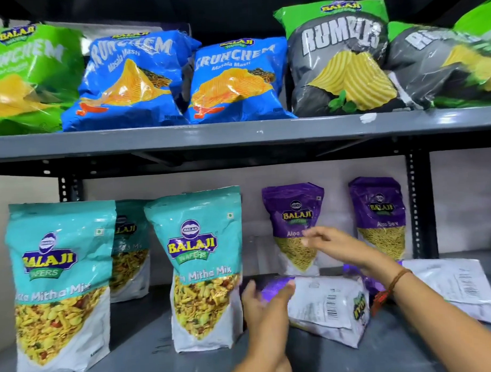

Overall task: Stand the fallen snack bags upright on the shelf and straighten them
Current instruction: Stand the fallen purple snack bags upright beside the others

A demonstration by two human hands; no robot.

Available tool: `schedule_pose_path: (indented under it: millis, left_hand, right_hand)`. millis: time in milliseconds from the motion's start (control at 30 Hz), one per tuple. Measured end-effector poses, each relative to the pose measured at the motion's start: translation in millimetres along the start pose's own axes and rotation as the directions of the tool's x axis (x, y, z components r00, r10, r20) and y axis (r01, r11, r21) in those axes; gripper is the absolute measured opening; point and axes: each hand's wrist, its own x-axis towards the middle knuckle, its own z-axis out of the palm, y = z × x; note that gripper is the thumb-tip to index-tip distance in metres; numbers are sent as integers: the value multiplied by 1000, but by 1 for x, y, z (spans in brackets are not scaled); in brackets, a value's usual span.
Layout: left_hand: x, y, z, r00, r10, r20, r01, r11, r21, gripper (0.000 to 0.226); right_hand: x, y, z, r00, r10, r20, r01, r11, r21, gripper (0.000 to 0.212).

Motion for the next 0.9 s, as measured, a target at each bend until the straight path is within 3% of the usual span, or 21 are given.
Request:
schedule_pose_path:
  millis: [33,67,133,167,233,300,400,500,633,733,833,900]
  left_hand:
    - [4,-9,4,991,-137,6,137,989,-60,101]
    - [3,-14,6,974,-227,11,227,970,-91,80]
    - [-4,-26,12,963,-270,0,269,959,-84,19]
    - [-6,-28,15,960,-279,5,279,958,-65,11]
    - [-1,-34,22,944,-329,27,330,942,-61,17]
    - [3,-39,37,924,-382,23,383,922,-55,15]
    - [10,-41,54,913,-408,-5,406,909,-95,15]
    - [18,-42,59,918,-396,-26,390,913,-118,24]
    - [31,-27,65,954,-300,23,300,945,-126,40]
    - [46,-10,72,987,-146,68,153,983,-104,41]
    - [62,1,75,986,15,164,-6,999,-52,36]
    - [72,-4,69,976,80,203,-84,996,11,36]
  right_hand:
    - [4,16,-8,991,92,94,-81,990,-116,44]
    - [5,28,-13,963,196,186,-142,952,-271,57]
    - [15,64,-17,902,320,289,-160,870,-466,97]
    - [19,77,-15,867,376,328,-206,868,-451,106]
    - [21,86,-11,814,458,358,-340,875,-346,85]
    - [13,74,-10,768,486,417,-376,869,-320,59]
    - [9,72,-14,784,474,400,-364,874,-323,53]
    - [4,77,-15,857,364,365,-333,931,-147,60]
    - [-15,72,-23,962,199,186,-237,949,210,24]
    - [-22,68,-28,999,45,-21,-32,912,410,28]
    - [-27,67,-22,954,-53,-295,150,937,317,28]
    - [-35,75,-12,932,-88,-351,199,934,296,32]
